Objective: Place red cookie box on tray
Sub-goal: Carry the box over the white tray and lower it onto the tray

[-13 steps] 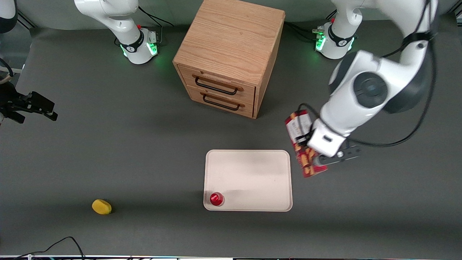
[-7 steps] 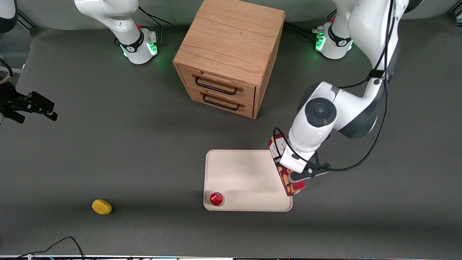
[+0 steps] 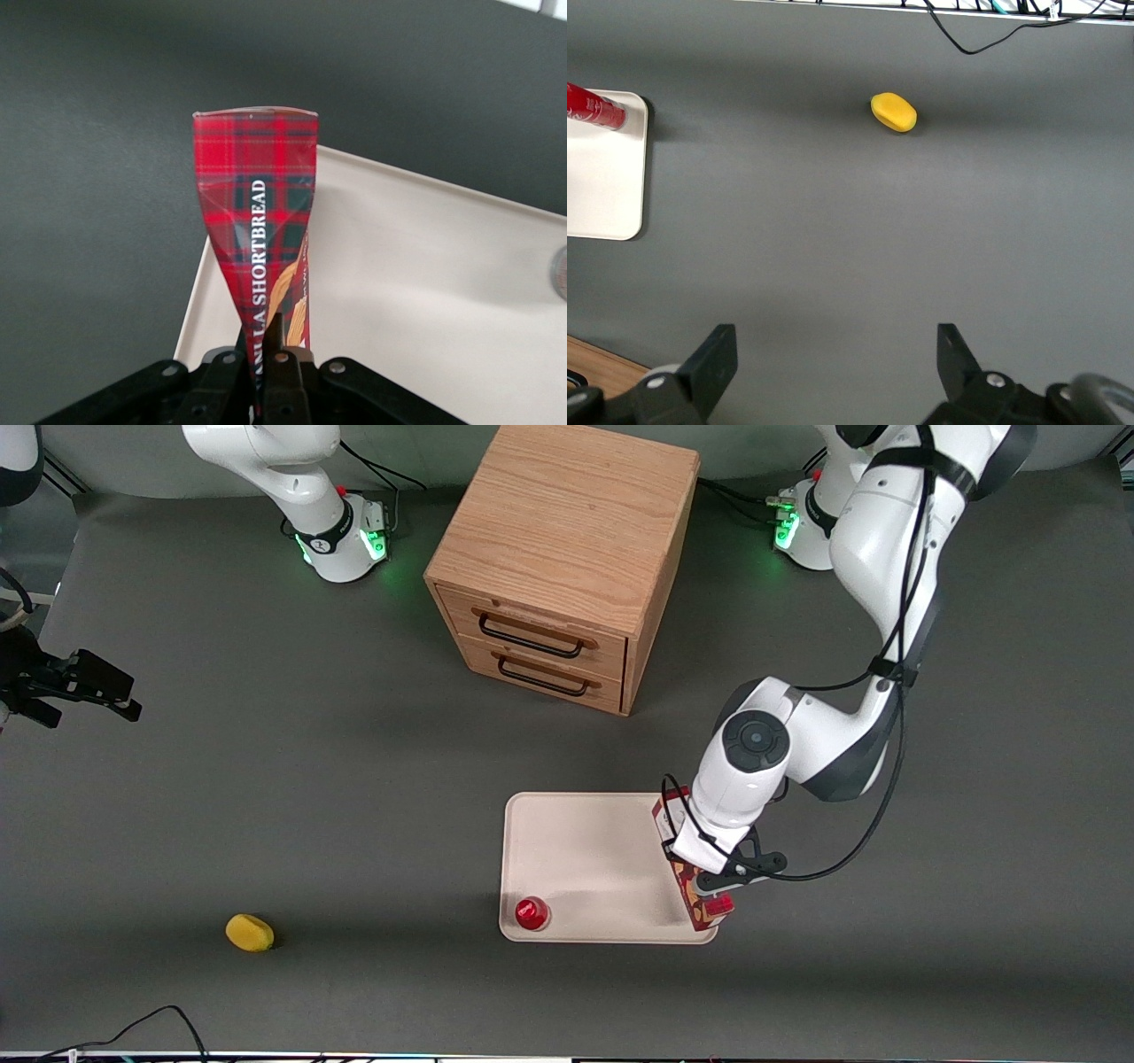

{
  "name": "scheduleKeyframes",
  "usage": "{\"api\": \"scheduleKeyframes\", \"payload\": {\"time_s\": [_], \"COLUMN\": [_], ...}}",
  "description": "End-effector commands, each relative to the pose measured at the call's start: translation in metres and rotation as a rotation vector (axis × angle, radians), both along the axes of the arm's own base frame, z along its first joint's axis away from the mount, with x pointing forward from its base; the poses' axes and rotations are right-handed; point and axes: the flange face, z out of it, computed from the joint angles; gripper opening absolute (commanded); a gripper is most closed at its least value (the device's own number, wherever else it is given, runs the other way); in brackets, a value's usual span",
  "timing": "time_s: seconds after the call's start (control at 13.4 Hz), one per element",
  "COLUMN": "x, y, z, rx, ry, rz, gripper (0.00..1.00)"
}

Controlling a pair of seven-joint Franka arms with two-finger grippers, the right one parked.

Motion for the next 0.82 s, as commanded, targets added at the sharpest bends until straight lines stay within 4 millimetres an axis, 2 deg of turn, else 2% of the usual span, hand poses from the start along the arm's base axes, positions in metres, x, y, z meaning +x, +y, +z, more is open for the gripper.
{"api": "scheduleKeyframes", "payload": {"time_s": [0.0,0.22,0.3,0.37,0.45,0.67,0.74], "x": [-0.009,-0.012,-0.011,-0.008,-0.007,-0.002,0.001], "y": [-0.002,-0.005,-0.003,0.004,0.006,0.01,0.013], "z": [-0.02,-0.037,-0.044,-0.045,-0.045,-0.032,-0.017], "rx": [-0.001,-0.02,-0.019,-0.014,-0.011,0.012,0.034], "ry": [-0.024,-0.027,-0.021,-0.025,-0.023,-0.014,0.007], "rz": [0.006,-0.002,-0.002,0.0,-0.001,0.007,0.022], "gripper": [0.0,0.0,0.05,0.61,1.0,1.0,1.0]}}
